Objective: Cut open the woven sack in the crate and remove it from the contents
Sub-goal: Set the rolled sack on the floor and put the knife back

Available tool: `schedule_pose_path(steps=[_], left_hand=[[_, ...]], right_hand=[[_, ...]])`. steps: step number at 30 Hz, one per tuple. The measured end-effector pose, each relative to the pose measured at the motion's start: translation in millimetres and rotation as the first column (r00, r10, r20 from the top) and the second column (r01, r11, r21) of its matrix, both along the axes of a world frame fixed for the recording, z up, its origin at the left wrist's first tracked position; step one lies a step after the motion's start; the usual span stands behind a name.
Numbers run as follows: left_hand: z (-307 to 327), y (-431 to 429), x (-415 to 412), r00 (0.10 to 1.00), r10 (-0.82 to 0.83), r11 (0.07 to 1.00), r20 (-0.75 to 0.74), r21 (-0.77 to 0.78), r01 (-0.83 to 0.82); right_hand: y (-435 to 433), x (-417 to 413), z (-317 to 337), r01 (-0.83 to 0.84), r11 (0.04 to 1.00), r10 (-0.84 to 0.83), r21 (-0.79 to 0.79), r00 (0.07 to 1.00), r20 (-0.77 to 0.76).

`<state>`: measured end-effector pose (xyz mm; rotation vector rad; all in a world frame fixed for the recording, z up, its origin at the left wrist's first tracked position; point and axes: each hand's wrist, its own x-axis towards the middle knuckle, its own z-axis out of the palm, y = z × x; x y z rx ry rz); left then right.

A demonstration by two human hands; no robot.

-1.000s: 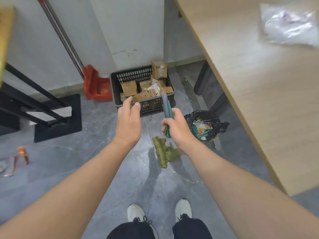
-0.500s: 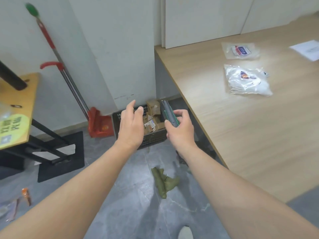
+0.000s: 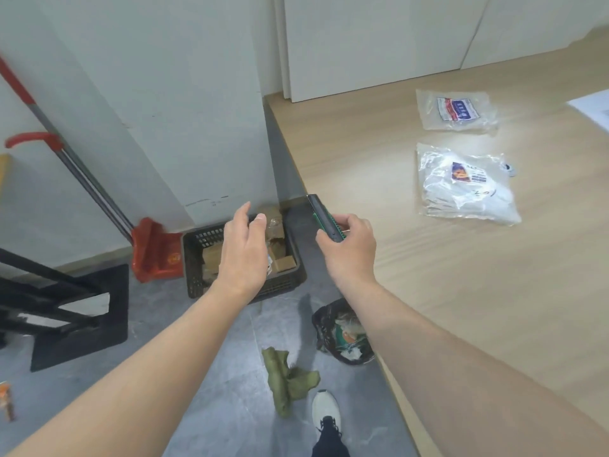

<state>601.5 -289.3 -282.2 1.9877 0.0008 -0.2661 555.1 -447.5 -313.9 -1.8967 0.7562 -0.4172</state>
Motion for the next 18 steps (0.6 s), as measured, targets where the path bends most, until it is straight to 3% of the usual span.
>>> schedule_pose_path(steps=[7, 18], left_hand=[[-34, -70, 43, 0.997, -0.005, 1.000, -0.080, 0.029, 0.007], [-99, -114, 84, 0.988, -0.069, 0.988, -0.141, 0.126, 0.087]], right_hand=[[-78, 39, -41, 0.003, 1.000, -0.005, -0.021, 0.996, -0.090], [-121, 68, -107, 0.031, 0.990, -0.065, -0.141, 0.968, -0.242]])
